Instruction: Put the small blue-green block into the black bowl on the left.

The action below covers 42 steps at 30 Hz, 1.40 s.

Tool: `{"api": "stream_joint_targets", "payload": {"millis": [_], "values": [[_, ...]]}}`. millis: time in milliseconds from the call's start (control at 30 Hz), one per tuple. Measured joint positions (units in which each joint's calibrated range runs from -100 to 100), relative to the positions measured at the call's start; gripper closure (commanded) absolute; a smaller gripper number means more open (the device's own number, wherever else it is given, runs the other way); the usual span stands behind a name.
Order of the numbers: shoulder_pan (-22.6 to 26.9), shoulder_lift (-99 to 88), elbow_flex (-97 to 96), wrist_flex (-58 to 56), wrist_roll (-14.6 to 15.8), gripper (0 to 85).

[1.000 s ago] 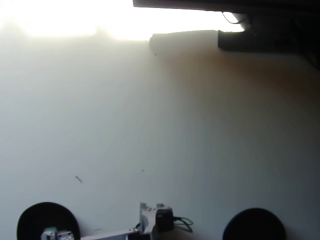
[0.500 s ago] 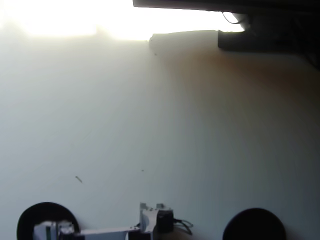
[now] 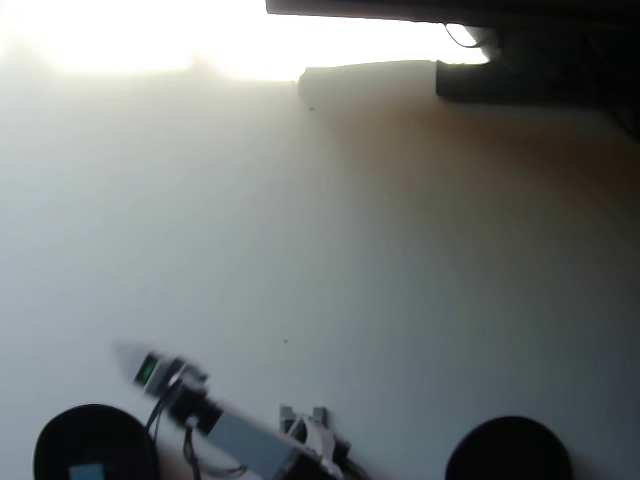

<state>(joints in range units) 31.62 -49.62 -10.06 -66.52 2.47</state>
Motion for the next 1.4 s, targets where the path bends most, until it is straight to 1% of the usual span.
{"api": "stream_joint_targets", "payload": {"millis": [67, 100, 233, 333, 400, 567, 667, 767, 900, 1000, 1133, 1200, 1267, 1300, 1333, 1367, 1400], "values": [[-3.4, -2.9, -4.0, 0.8, -1.0, 37.2], [-5.0, -5.1, -7.4, 2.3, -2.0, 37.1], [-12.0, -16.4, -25.5, 13.9, -6.0, 37.3], [-17.5, -23.2, -34.7, 23.1, -8.1, 39.0], [-20.4, -25.1, -38.0, 27.2, -8.5, 42.6], [-26.9, -25.8, -44.7, 30.0, -7.8, 41.4], [-29.5, -25.9, -50.7, 32.6, -7.9, 39.1], [-31.2, -26.5, -60.3, 39.6, -8.2, 36.7], [-31.9, -26.6, -70.4, 52.4, -8.5, 36.5], [-31.4, -24.5, -71.8, 57.3, -8.4, 36.7], [-30.5, -20.5, -71.9, 58.1, -7.9, 37.5], [-30.3, -18.1, -72.1, 59.5, -6.9, 38.8], [-29.8, -15.5, -73.7, 64.3, -4.2, 38.8], [-29.6, -13.6, -74.6, 68.0, -1.6, 38.8], [-29.4, -11.5, -75.3, 71.5, 0.3, 38.7], [-29.1, -8.6, -75.8, 75.1, 1.7, 39.1], [-29.0, -5.4, -75.7, 78.2, 2.4, 39.0]]}}
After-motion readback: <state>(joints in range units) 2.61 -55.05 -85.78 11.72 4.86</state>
